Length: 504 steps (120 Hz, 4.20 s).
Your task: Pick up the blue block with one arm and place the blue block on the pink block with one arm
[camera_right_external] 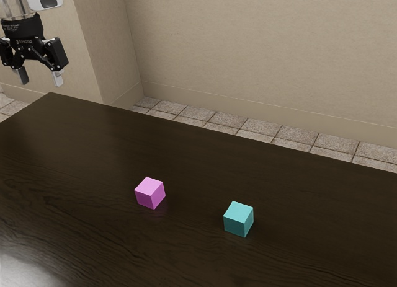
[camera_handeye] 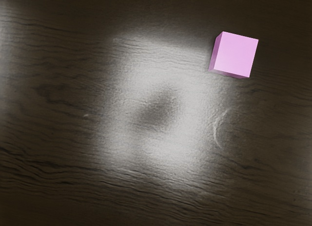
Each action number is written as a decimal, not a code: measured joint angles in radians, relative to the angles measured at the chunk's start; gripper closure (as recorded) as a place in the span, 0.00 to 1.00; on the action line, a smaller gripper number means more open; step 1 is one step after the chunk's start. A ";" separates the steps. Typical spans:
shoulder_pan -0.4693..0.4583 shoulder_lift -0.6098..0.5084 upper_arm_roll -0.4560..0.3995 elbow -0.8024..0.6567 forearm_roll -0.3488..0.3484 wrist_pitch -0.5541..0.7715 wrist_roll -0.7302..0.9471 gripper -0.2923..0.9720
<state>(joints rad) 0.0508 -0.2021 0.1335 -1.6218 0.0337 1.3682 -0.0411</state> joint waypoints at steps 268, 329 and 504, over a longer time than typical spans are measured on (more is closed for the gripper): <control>-0.266 0.449 -0.351 -0.408 -0.038 1.016 -0.463 0.23; -0.279 0.636 -0.350 -0.212 -0.005 0.981 -0.467 0.23; -0.296 0.775 -0.333 -0.126 0.013 0.963 -0.430 0.27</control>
<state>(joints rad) -0.2454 0.5732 -0.1994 -1.7477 0.0466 2.3316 -0.4714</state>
